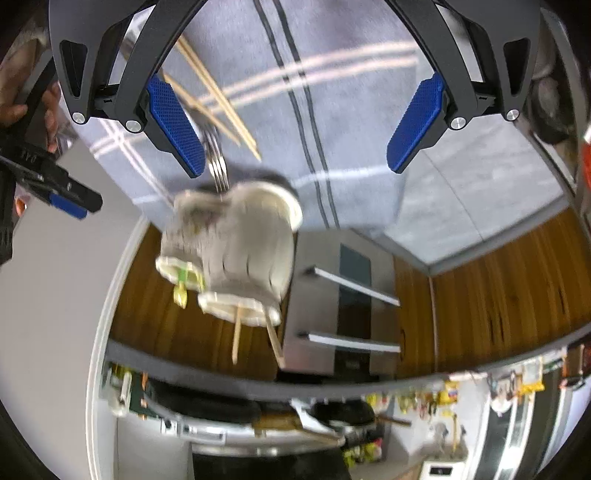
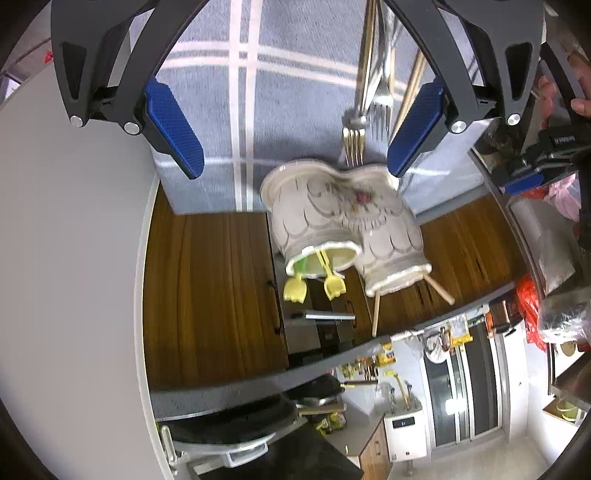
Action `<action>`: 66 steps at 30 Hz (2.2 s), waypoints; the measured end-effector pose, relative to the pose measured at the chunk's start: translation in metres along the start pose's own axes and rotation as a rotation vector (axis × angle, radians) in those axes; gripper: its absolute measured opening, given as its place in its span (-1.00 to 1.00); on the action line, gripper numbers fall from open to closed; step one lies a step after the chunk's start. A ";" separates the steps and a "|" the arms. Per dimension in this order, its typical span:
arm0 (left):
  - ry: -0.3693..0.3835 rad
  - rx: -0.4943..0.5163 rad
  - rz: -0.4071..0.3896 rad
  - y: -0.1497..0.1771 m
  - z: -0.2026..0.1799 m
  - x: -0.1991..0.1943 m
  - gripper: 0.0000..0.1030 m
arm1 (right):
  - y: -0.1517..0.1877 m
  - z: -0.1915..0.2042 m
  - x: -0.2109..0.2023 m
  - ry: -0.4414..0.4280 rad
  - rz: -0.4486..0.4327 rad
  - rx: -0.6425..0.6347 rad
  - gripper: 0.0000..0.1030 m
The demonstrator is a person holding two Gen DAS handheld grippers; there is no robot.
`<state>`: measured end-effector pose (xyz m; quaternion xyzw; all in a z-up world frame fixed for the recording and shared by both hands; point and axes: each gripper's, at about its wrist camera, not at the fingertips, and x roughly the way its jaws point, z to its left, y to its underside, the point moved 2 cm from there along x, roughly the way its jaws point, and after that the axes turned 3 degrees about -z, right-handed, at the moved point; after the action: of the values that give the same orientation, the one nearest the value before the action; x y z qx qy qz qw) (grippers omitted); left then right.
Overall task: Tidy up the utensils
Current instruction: 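Move the left tool back to the table and grasp a third chopstick, then grasp a silver fork with the right tool while the left tool holds the chopstick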
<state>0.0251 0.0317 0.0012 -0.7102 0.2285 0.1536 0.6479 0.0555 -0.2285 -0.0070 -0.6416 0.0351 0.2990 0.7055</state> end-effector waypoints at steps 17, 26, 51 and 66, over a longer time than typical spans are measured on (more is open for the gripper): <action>-0.047 0.027 0.261 0.054 -0.027 0.047 0.90 | 0.036 0.008 0.021 0.003 0.152 -0.048 0.91; -0.048 0.057 0.300 0.061 -0.036 0.055 0.90 | 0.039 0.010 0.023 0.001 0.166 -0.055 0.91; 0.005 0.179 0.316 0.057 -0.038 0.056 -0.73 | 0.053 0.038 0.033 -0.083 0.281 -0.128 0.54; 0.123 0.217 0.338 0.060 -0.040 0.045 -0.82 | 0.067 0.086 0.034 -0.176 0.399 -0.246 -0.66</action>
<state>0.0285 -0.0168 -0.0686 -0.5958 0.3989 0.1909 0.6704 0.0227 -0.1360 -0.0658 -0.6746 0.0631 0.4891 0.5493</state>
